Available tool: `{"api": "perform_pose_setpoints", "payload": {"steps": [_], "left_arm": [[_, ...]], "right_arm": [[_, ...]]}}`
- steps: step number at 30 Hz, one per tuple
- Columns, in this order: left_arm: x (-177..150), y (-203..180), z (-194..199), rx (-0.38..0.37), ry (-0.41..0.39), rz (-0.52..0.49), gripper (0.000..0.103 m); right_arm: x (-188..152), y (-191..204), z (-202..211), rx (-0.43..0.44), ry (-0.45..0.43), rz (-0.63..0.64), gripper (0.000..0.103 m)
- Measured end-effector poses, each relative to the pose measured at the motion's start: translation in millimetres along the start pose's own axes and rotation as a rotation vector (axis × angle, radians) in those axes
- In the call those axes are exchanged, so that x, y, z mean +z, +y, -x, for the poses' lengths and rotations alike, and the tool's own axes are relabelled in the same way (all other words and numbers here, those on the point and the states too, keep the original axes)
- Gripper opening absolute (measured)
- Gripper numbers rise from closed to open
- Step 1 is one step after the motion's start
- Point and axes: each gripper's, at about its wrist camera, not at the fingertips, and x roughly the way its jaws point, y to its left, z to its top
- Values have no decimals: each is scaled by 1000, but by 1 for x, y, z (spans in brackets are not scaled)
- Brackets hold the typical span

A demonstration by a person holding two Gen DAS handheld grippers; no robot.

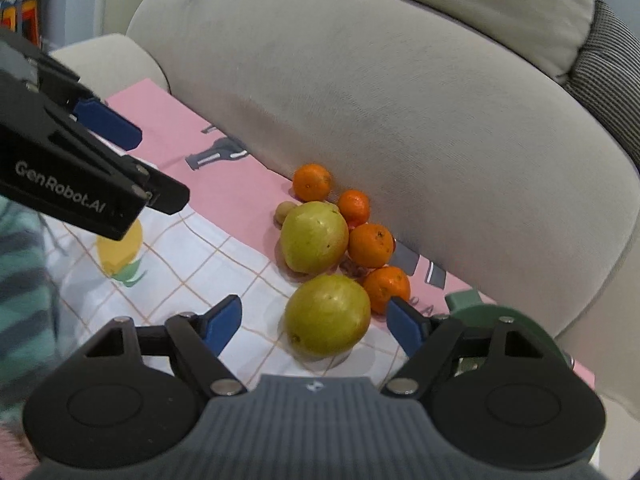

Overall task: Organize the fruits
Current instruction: 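Grasp a pear with the right tool while the left tool grasps another pear, then carry both pears into the green colander and open both tools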

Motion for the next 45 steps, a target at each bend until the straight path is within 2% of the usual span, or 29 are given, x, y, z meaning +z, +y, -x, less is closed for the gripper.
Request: {"api": "perform_pose_setpoints", "payload": {"steps": [5,9,22,31,38,42,45], "left_arm": [[7,-2,-16,-38,8,-32,77],[9,0,-29,-79,22,-19,72],[9,4,-66,-164,58,24,72],[10,3,-79,-200,60,47,72],[19,5,-93,-249,67,103,72],[26,7,-106,-295,93,167,72],[32,9,-115,-318,109,214,73]], "right_arm": [[7,-3,-21,2,29,32,74],[9,-2,-34,-5,45,61,74],[0,7,-71,-11,120,174,66],[-4,13,-90,-75,147,270,66],[-8,15,-91,-83,125,301,64],[-7,1,-86,-45,99,221,64],[-2,-5,-77,-47,70,215,64]]}}
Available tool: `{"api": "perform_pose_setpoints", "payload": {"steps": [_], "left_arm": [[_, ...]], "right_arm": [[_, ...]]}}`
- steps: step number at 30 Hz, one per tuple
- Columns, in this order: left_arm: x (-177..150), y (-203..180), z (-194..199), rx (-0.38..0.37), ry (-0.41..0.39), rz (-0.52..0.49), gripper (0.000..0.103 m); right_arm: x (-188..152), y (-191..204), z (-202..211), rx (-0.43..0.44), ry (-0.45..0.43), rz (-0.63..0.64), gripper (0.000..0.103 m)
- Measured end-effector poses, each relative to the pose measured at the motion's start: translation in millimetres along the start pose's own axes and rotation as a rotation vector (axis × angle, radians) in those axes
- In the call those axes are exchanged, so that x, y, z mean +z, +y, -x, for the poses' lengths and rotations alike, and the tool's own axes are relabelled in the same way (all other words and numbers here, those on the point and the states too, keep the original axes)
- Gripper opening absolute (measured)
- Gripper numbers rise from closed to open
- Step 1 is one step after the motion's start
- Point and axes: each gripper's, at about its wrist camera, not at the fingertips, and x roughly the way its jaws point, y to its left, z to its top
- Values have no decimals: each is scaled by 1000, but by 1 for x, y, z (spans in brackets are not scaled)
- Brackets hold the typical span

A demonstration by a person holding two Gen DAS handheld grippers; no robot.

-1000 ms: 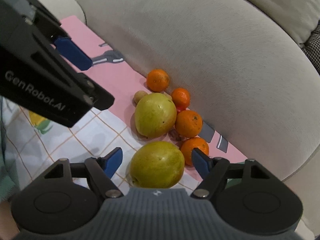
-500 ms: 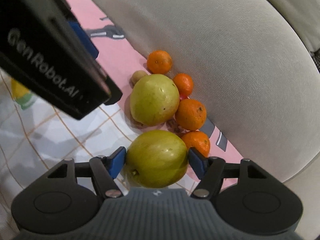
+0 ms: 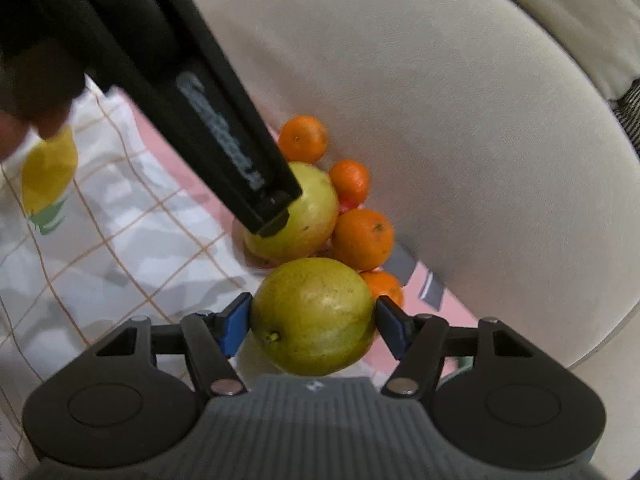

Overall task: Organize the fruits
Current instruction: 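Carry both pears into the green colander and open both tools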

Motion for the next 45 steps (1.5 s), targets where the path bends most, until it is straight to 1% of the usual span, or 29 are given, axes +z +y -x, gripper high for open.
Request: {"api": "perform_pose_setpoints", "payload": {"steps": [4,9,12,16,21,23,27,31,33,36,39,42,45], "left_arm": [[10,0,-8,-12,8,41,77],[16,-5,-22,24,31,63,78],[17,-8,-28,51,39,75,79],[18,-9,-34,78,43,102,79],[17,-11,-45,112,62,120,78],[15,-13,-44,116,55,120,75],[13,-14,-43,120,43,114,75],[9,-14,-40,115,35,118,75],[8,-15,-36,128,38,116,74],[4,-16,-27,114,39,122,74],[0,-22,-16,112,36,105,74],[-1,-32,-4,86,41,88,74],[-2,-49,6,43,45,40,74]], "right_arm": [[2,-11,18,-24,-48,-6,64],[1,-21,44,-64,-89,-31,64],[-4,-36,57,-68,-109,-94,64],[-14,-59,72,-64,-105,-217,64],[-37,-74,92,-105,-52,-327,64],[-47,-79,89,-109,-16,-372,64],[-71,-89,80,-103,73,-457,64],[-94,-95,68,-61,148,-545,64],[-102,-101,65,-33,167,-568,64],[-110,-103,56,23,185,-609,64],[-114,-105,51,79,203,-646,64],[-118,-103,43,116,233,-651,64],[-123,-104,40,135,258,-656,64]]}}
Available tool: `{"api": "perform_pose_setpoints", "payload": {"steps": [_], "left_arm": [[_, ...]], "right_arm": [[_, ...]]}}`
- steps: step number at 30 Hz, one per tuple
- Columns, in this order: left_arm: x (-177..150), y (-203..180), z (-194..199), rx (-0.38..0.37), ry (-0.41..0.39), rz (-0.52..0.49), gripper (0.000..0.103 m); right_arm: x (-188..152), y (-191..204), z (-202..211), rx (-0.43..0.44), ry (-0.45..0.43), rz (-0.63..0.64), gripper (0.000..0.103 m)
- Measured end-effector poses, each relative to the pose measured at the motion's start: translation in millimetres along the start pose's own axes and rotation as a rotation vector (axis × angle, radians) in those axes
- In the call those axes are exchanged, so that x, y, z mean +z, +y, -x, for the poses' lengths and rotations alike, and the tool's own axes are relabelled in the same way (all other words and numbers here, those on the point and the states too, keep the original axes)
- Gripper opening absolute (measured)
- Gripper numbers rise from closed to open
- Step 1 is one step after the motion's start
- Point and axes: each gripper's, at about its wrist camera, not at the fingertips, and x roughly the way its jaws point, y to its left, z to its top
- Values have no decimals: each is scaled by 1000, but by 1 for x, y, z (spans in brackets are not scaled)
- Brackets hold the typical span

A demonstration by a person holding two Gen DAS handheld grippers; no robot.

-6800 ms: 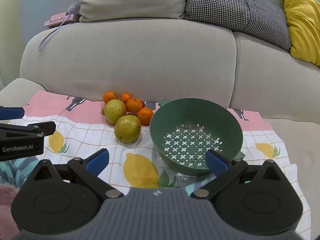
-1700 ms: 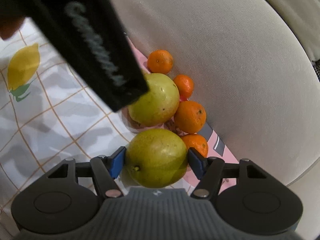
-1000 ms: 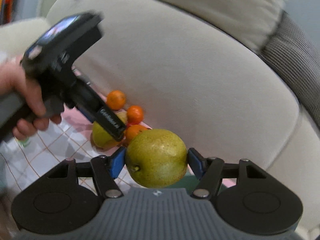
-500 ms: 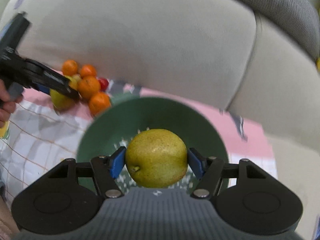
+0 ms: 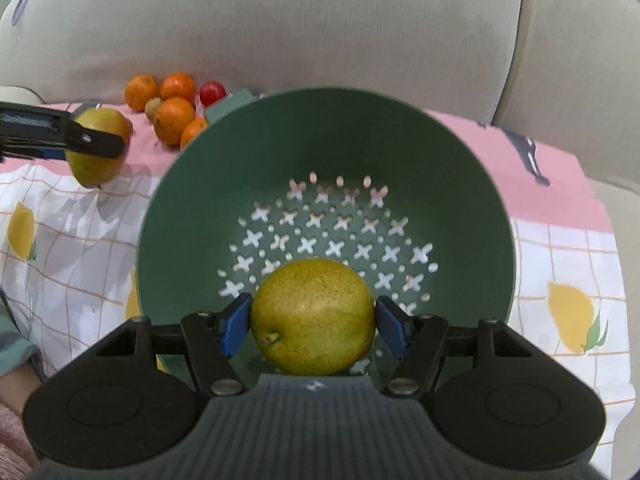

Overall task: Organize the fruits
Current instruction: 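Carry both pears into the green colander and open both tools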

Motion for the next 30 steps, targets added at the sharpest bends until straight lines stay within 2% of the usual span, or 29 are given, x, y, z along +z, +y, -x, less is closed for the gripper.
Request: {"api": "perform_pose_setpoints", "payload": {"steps": [4,7,13,21,26,30], "left_arm": [[-2,-28,12,-67,9,-89,74],[-3,-53,19,-116,19,-166,74],[-6,-101,20,-154,70,-336,74],[-19,-152,-11,-80,215,-611,74],[-22,-172,-28,-79,289,-709,74],[-27,-185,-43,-35,334,-775,74]], "right_arm": [[-4,-6,-1,-13,8,-4,64],[-7,-5,-5,-36,21,40,64],[-14,-5,-6,-40,11,85,64],[-23,-7,-3,-12,-4,173,64],[-26,-10,1,27,-7,255,64],[-26,-20,3,62,-6,255,64]]}}
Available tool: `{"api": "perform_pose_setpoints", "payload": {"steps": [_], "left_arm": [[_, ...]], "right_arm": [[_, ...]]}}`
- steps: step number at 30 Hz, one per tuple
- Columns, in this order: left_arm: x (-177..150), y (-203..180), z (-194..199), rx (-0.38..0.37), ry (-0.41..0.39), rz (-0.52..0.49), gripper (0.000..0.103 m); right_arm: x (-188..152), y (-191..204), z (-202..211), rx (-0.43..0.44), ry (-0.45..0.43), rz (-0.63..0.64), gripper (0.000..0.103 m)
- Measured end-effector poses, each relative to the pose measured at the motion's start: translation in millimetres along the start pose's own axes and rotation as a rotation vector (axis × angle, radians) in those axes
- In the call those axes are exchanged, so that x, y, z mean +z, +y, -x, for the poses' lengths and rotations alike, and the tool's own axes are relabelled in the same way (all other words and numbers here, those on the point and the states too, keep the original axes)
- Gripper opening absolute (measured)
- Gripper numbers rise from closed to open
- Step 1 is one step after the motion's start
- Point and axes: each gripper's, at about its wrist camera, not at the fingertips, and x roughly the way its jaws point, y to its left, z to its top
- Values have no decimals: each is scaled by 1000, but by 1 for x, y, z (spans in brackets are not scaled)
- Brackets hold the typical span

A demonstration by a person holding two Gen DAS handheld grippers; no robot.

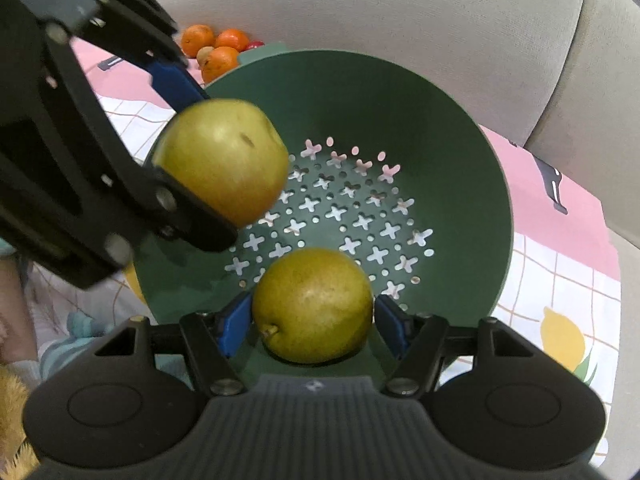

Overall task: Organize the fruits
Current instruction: 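Carry both pears into the green colander and open both tools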

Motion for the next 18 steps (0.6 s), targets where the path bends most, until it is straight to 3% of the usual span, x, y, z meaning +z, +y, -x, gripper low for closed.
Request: {"api": "perform_pose_setpoints", "payload": {"steps": [9,18], "left_arm": [[7,-6,-31,31,126,-1,74],[8,-11,-37,62,148,-19,75]], "right_arm": [[-9,-1,5,30,-33,10,64],[-12,3,15,27,-53,15,64]]}}
